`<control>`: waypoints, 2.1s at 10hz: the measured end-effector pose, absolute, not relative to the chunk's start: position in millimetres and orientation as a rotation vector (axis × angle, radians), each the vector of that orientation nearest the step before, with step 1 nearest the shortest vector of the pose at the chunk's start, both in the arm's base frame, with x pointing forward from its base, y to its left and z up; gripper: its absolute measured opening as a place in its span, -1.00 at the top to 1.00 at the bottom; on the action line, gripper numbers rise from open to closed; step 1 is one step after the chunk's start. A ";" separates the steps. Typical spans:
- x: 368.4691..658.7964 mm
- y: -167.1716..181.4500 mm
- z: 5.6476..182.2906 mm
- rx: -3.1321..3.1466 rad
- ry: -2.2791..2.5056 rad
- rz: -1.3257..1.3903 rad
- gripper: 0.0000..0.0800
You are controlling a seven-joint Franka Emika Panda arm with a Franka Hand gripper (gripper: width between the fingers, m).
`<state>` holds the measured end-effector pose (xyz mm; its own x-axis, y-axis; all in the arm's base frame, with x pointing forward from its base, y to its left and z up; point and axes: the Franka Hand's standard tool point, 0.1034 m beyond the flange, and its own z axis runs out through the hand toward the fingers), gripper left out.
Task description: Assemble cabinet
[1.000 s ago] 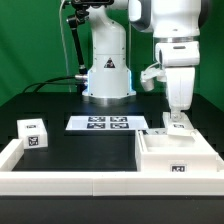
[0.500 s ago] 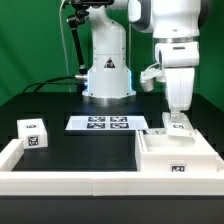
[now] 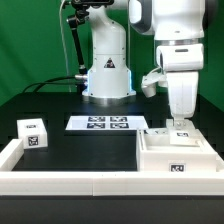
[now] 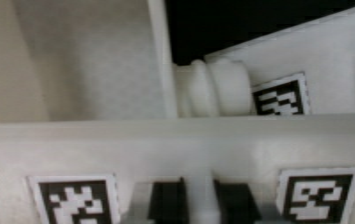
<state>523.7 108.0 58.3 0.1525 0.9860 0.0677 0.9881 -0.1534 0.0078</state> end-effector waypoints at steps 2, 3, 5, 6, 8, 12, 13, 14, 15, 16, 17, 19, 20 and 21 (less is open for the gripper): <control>528.8 107.0 58.8 -2.358 -2.019 -0.099 0.83; 528.9 106.9 58.9 -2.358 -2.019 -0.099 0.83; 529.1 106.8 58.9 -2.359 -2.019 -0.099 0.83; 530.4 106.8 58.6 -2.355 -2.024 -0.102 0.83; 542.8 105.4 59.2 -2.357 -2.024 -0.112 0.83; 567.9 101.5 58.0 -2.362 -2.004 -0.081 0.83; 577.6 100.4 58.1 -2.360 -2.001 -0.072 0.83; 578.0 100.2 58.1 -2.356 -1.998 -0.054 0.83; 578.4 100.0 57.8 -2.350 -1.995 -0.033 0.83; 578.3 99.9 57.7 -2.342 -1.996 -0.015 0.83; 578.3 99.9 58.6 -2.343 -1.997 -0.020 0.83; 575.4 99.1 59.6 -2.351 -1.991 -0.019 0.77; 574.9 98.8 62.5 -2.352 -1.994 -0.021 0.77; 573.9 98.5 65.9 -2.355 -1.996 -0.023 0.29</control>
Offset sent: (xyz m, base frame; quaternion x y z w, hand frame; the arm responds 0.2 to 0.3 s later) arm 0.0000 0.0000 0.0000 0.0000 0.0000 0.0000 1.0000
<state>573.9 98.5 65.9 0.1647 0.9853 0.0464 0.9861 -0.1633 -0.0318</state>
